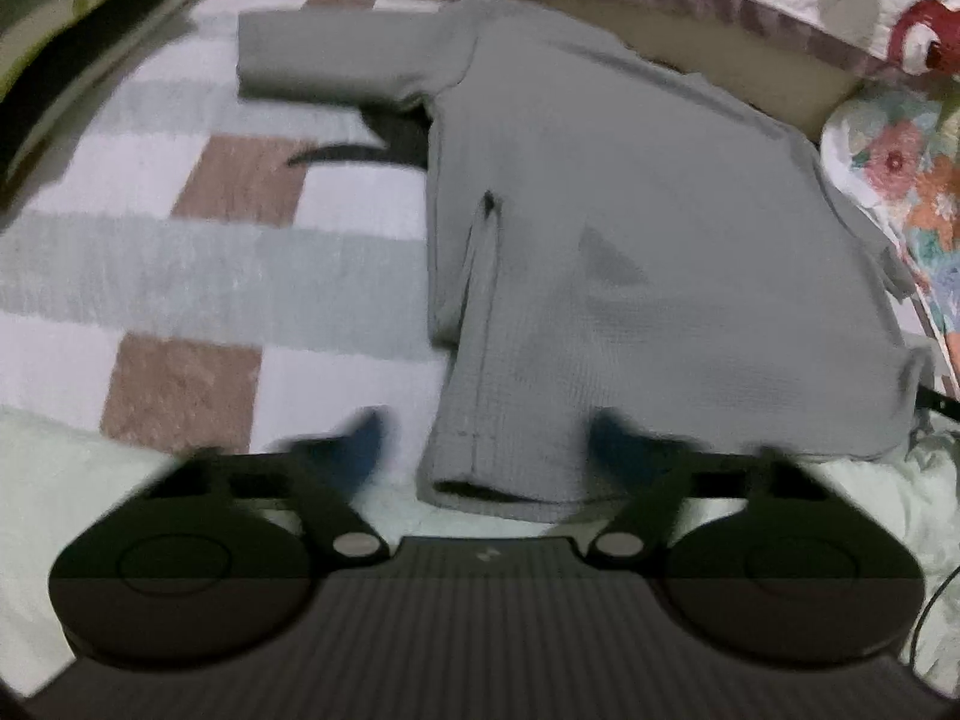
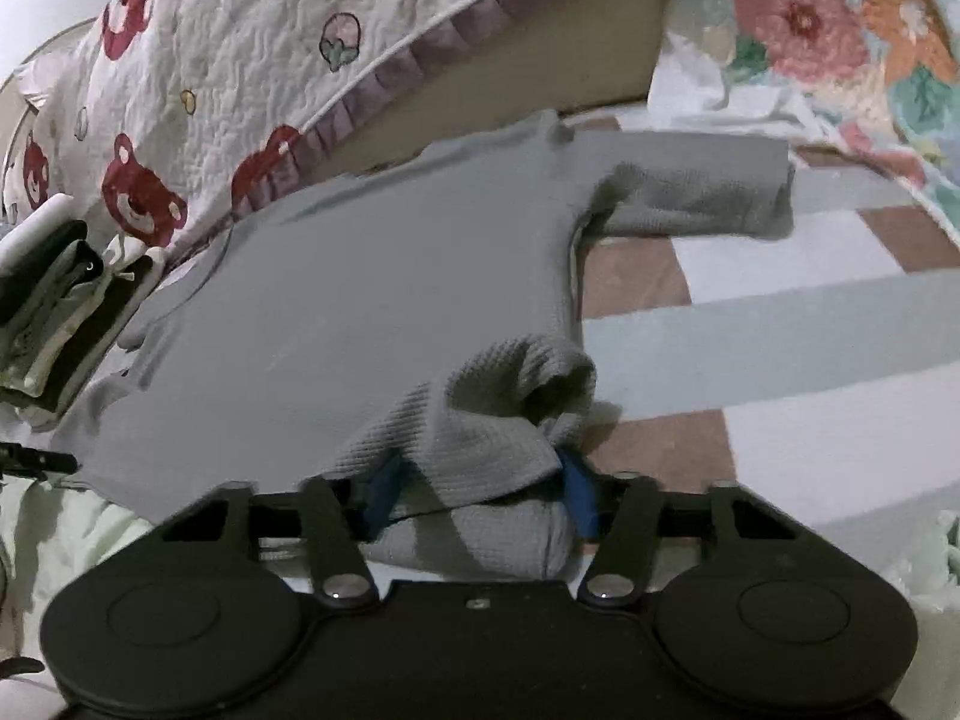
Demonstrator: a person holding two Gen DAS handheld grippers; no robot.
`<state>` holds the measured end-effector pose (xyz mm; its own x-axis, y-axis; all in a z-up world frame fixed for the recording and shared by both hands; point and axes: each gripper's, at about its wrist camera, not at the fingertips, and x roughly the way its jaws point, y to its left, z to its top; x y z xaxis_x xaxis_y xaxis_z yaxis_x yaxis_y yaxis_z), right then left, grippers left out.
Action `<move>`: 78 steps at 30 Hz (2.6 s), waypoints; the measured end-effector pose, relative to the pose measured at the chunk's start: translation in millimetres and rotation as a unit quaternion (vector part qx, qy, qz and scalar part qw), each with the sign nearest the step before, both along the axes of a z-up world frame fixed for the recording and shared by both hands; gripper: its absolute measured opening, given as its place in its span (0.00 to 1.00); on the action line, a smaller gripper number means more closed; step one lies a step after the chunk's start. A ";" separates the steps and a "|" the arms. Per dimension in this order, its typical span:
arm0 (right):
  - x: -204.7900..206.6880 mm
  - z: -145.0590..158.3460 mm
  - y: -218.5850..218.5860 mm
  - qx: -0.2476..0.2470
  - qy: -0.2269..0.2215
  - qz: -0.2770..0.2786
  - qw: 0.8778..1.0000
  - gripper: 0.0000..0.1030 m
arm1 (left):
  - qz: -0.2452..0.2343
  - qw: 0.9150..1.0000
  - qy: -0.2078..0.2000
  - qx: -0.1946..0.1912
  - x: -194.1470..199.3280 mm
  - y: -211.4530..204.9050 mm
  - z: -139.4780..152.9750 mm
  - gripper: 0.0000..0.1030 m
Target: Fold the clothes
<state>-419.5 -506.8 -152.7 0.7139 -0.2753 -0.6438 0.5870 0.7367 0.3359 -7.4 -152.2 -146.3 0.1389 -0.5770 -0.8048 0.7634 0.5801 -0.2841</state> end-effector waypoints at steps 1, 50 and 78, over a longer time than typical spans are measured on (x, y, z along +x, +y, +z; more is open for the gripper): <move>-2.3 4.2 2.7 -0.009 -0.001 -0.004 1.000 0.22 | -0.007 1.000 -0.005 -0.005 -2.4 1.3 3.0 0.16; -115.7 87.1 83.1 0.040 -0.133 -0.098 0.985 0.07 | 0.037 0.988 0.118 -0.088 -28.5 77.9 61.9 0.07; -41.8 4.7 85.9 0.118 -0.151 -0.078 0.978 0.11 | 0.044 0.988 0.148 0.011 -30.7 51.2 4.9 0.63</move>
